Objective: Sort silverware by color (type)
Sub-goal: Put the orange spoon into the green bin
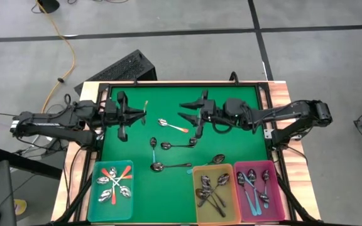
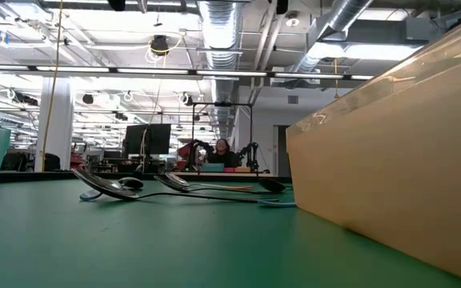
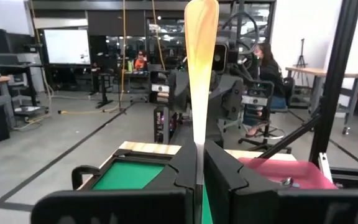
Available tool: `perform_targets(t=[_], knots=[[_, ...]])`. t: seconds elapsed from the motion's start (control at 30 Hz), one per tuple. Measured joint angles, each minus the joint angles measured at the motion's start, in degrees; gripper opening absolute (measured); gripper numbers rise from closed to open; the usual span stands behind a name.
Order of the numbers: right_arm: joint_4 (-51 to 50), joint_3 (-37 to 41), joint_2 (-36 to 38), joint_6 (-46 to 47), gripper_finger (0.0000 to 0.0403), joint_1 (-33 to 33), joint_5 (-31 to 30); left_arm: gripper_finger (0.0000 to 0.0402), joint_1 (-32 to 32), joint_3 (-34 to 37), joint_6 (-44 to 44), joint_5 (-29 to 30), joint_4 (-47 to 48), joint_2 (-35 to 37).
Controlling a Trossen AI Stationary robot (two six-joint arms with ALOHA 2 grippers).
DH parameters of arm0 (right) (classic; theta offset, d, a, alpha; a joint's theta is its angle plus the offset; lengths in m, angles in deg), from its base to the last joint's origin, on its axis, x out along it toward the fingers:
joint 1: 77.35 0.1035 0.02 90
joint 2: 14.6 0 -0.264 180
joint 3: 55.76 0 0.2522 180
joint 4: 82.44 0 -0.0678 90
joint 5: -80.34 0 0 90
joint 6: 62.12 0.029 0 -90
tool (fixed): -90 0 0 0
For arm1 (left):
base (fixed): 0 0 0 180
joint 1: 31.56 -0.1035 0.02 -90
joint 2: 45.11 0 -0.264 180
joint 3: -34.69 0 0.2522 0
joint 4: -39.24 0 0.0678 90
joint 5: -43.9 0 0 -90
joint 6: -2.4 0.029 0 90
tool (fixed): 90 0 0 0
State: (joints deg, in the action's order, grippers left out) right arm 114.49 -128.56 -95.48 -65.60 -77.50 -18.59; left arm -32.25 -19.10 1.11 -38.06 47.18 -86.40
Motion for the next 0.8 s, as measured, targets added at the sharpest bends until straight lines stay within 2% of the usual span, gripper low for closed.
perform_targets(t=[0.23,0.5,0.8], knots=[[2.1,0.0,0.0,0.0,0.0216,-0.8,0.0,0.0000,0.0,0.1,0.0,-1.6,-2.0,-4.8],[2.4,0.0,-0.8,0.0,0.0216,-1.5,0.0,0.0000,-0.5,0.1,1.6,-5.1,-9.3,-10.7],[1.6,0.1,-2.7,1.5,0.0216,-2.3,1.7,0.0000,-2.2,0.0,-0.4,-8.9,-9.4,-13.5]])
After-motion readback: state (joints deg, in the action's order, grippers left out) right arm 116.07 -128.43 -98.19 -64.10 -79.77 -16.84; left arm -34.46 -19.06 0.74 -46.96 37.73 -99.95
